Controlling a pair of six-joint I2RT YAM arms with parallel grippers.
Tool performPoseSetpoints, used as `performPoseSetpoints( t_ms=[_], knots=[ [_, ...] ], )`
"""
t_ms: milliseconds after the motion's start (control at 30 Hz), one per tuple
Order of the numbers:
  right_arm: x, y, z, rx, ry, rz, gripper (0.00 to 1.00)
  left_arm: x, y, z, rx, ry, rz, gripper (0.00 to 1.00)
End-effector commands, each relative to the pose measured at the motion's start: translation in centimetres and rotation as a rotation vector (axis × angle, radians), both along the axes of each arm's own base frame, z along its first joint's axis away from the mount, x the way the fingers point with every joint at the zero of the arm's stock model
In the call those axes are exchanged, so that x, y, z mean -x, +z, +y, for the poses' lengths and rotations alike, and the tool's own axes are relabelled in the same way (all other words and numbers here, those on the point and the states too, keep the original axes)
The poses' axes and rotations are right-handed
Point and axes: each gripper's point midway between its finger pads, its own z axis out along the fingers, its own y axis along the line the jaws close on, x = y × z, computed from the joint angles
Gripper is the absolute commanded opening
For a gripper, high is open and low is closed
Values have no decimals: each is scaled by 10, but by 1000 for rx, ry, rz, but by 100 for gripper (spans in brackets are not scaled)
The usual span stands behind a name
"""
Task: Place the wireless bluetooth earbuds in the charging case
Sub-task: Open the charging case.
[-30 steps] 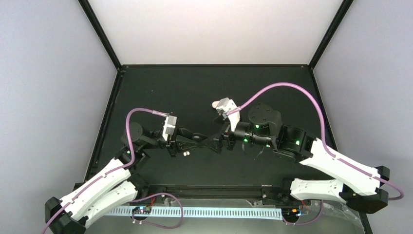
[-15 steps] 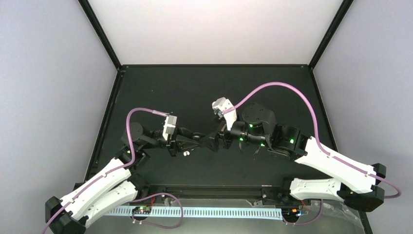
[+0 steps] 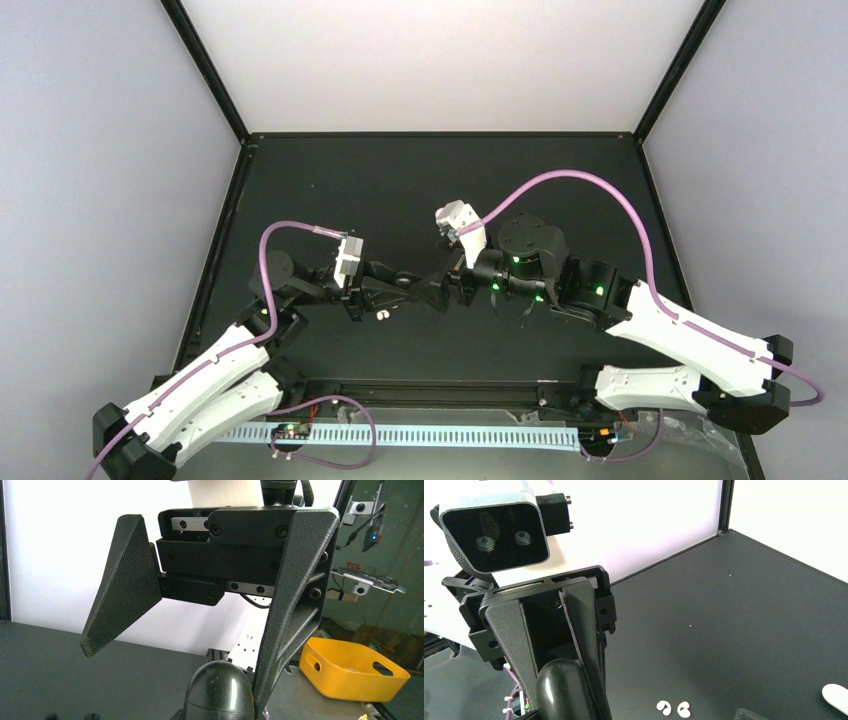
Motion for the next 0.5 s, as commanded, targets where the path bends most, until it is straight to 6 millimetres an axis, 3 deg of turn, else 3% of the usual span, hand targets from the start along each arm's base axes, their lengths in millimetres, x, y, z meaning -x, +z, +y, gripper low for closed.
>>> performPoseSetpoints(
  t_ms=[0,467],
  knots=[
    [-6,-3,-7,17,-44,-34,99,9,19,4,49,-19,-78,2],
    [-8,2,-12,1,-66,-38,99,10,16,4,44,-18,-79,2]
  ],
)
